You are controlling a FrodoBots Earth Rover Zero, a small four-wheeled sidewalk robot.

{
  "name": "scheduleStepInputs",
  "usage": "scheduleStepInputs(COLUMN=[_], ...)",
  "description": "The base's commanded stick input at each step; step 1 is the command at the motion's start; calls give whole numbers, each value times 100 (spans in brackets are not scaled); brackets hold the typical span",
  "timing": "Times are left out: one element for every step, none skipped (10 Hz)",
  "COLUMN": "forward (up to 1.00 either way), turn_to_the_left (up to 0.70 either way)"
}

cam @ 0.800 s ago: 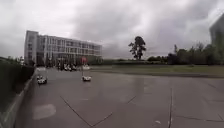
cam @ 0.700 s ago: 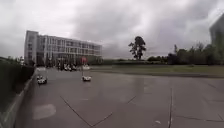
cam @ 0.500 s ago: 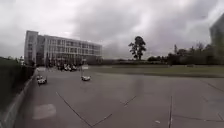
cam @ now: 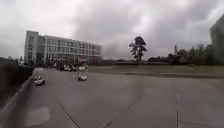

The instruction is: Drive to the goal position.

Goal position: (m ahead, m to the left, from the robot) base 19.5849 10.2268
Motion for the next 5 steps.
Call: scheduleStepInputs(forward=[70,70,70,70,70], turn_to_the_left=[0,0,0,0,0])
